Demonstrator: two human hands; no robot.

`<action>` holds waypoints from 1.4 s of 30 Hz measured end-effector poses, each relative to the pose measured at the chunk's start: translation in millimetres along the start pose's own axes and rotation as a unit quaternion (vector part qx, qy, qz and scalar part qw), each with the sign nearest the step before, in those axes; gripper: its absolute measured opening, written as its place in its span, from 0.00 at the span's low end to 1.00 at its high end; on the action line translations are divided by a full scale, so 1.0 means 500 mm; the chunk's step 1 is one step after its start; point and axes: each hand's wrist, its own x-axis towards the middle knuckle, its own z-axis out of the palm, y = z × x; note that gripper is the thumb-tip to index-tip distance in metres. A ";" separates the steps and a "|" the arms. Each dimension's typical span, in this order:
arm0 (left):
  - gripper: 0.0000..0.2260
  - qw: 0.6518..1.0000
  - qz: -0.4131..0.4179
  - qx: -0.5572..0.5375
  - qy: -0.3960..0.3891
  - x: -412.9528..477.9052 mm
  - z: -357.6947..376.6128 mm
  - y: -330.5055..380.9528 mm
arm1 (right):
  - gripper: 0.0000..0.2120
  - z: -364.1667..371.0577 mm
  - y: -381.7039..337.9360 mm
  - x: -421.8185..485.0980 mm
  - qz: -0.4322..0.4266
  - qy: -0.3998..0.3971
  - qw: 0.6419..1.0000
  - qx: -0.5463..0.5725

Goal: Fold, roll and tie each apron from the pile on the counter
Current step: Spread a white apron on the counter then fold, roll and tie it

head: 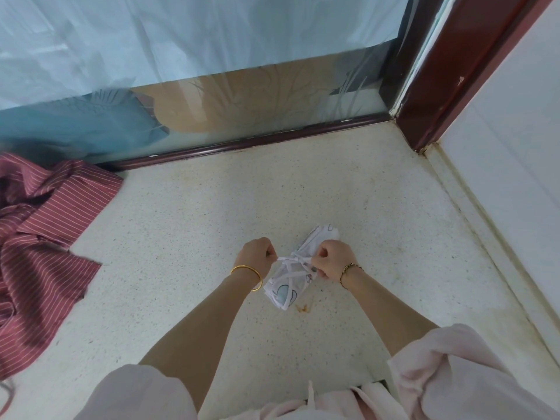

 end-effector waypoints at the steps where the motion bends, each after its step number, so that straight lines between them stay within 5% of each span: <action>1: 0.03 1.000 -0.002 0.007 0.007 0.003 -0.002 -0.002 | 0.09 -0.002 0.005 -0.002 0.010 -0.019 0.999 0.025; 3: 0.10 0.999 -0.019 -0.017 0.020 0.003 -0.008 -0.006 | 0.05 -0.006 0.017 -0.006 0.036 -0.043 0.994 0.097; 6: 0.29 0.984 -0.063 -0.122 -0.111 -0.015 -0.009 0.014 | 0.05 -0.008 0.021 -0.011 0.061 -0.046 0.981 0.178; 10: 0.37 0.983 -0.022 -0.032 -0.178 -0.027 0.018 0.027 | 0.07 -0.008 0.001 -0.023 0.041 -0.039 0.974 0.220; 12: 0.37 0.981 -0.035 -0.067 -0.178 -0.022 0.008 0.030 | 0.06 -0.013 0.001 -0.031 0.015 -0.014 0.979 0.203; 18: 0.31 0.933 -0.086 -0.273 -0.217 0.011 -0.085 0.108 | 0.36 -0.050 0.026 -0.058 -0.122 0.082 0.987 -0.071; 22: 0.12 0.878 -0.075 -0.380 -0.283 0.032 -0.166 0.211 | 0.44 -0.112 0.011 -0.066 -0.180 0.182 0.961 -0.100; 24: 0.04 0.856 -0.044 -0.385 -0.342 0.033 -0.200 0.269 | 0.42 -0.157 -0.003 -0.072 -0.198 0.254 0.945 -0.059; 29: 0.17 0.833 0.016 -0.386 -0.395 0.015 -0.286 0.425 | 0.21 -0.310 -0.062 -0.114 -0.206 0.352 0.912 0.048; 32: 0.21 0.898 0.122 -0.276 -0.321 -0.007 -0.348 0.514 | 0.15 -0.392 -0.082 -0.171 -0.204 0.353 0.909 0.089; 35: 0.13 0.932 0.222 -0.201 -0.205 -0.028 -0.410 0.597 | 0.17 -0.462 -0.089 -0.217 -0.217 0.357 0.896 0.152; 38: 0.08 0.902 0.348 -0.215 -0.136 -0.056 -0.469 0.688 | 0.14 -0.549 -0.120 -0.267 -0.245 0.376 0.877 0.174; 42: 0.08 0.787 0.438 -0.375 -0.219 -0.106 -0.523 0.781 | 0.25 -0.645 -0.171 -0.323 -0.286 0.431 0.840 0.165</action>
